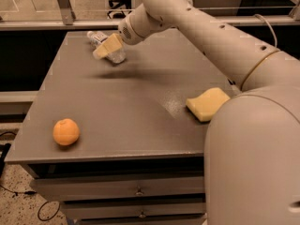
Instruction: Move blue plastic bottle near sponge
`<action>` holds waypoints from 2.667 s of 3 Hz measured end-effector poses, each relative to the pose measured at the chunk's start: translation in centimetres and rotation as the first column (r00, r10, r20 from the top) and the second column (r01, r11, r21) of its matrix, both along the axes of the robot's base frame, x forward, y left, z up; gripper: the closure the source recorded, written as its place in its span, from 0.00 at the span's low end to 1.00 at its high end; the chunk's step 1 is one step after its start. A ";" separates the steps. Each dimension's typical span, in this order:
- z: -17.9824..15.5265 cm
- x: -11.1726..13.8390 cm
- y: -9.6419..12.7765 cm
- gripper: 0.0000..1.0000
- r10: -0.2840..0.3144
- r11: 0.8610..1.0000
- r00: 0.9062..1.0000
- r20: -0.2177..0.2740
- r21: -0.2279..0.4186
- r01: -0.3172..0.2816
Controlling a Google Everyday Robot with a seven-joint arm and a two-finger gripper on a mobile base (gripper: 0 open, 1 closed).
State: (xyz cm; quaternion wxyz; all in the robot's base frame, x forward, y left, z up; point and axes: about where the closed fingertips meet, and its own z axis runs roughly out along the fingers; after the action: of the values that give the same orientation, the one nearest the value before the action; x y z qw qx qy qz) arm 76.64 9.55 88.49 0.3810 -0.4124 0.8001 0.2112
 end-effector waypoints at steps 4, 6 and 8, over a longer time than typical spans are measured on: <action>-2.4 0.4 -0.7 0.69 -0.014 0.999 0.998 0.056 -0.031 0.016; 2.1 -1.9 -10.9 1.00 -0.033 0.996 0.990 0.140 -0.079 0.044; 1.0 -7.1 -18.4 1.00 -0.048 0.996 0.999 0.019 -0.074 0.049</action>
Offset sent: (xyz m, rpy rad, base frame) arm 0.0120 0.0143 -0.0190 -0.0135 -0.0388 -0.0034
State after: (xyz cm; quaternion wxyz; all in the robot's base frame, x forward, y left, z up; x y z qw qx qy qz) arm 69.49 -8.82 89.46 0.3775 -0.4087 0.8137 0.1685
